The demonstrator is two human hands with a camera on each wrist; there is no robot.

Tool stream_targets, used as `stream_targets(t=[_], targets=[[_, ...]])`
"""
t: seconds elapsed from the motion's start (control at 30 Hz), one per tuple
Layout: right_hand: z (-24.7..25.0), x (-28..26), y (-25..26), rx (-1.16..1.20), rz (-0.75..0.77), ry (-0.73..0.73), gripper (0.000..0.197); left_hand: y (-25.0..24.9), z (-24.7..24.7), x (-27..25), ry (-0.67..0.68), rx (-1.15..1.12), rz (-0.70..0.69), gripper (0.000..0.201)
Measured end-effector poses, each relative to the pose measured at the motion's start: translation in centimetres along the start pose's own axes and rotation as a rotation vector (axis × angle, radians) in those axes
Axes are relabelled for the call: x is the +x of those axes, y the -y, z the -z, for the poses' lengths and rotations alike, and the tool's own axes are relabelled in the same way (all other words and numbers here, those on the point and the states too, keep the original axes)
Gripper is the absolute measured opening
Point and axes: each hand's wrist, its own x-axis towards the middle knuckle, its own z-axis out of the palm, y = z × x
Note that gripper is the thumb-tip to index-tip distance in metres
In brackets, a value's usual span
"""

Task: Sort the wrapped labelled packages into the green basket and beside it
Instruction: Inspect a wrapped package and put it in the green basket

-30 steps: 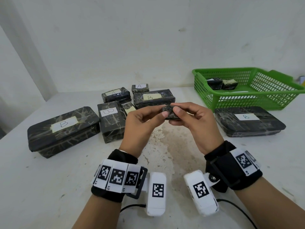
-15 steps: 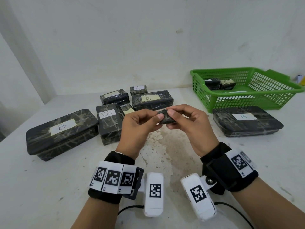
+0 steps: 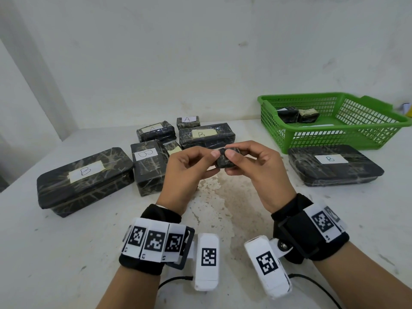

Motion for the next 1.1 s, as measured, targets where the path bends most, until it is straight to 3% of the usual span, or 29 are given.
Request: stream_targets(t=[0.13, 0.23, 0.37, 0.5, 0.63, 0.77, 0.93, 1.1], targets=[[0.4, 0.3, 0.3, 0.021, -0.012, -0.032, 0.009, -0.3, -0.3, -0.1, 0.071, 0.053, 0.022, 0.037], [0.6, 0.4, 0.8, 0.057, -0.053, 0.007, 0.018, -0.4, -0.5, -0.2, 0.059, 0.089, 0.006, 0.042], [0.8, 0.6, 1.0, 0.058, -0.092, -0.05, 0.035, -0.5, -0.3, 0.0, -0.045, -0.006, 0.014, 0.025], [2.4, 1.4, 0.5, -0.094, -0.088, -0.187, 0.011, -0.5, 0.6, 0.6, -0.166, -0.235, 0.054, 0.011], [3.1, 1.9, 0.1, -0.147, -0.186, -0.124, 0.011, -0.8, 0.9, 0.8, -0.218, -0.455, 0.116, 0.007], [2.5, 1.8, 0.7, 0.047, -0.217, -0.096, 0.023, -0.6, 0.4, 0.6, -0.19, -0.513, 0.171, 0.011], [3.7, 2.2, 2.6, 0.085, -0.167, -0.15, 0.016, -1.2, -0.5, 0.4, -0.109, -0.477, 0.207, 0.047], [6.7, 3.6, 5.9, 0.088, -0.126, -0.201, 0.029, -2.8, -2.8, 1.6, 0.017, -0.339, 0.198, 0.039]])
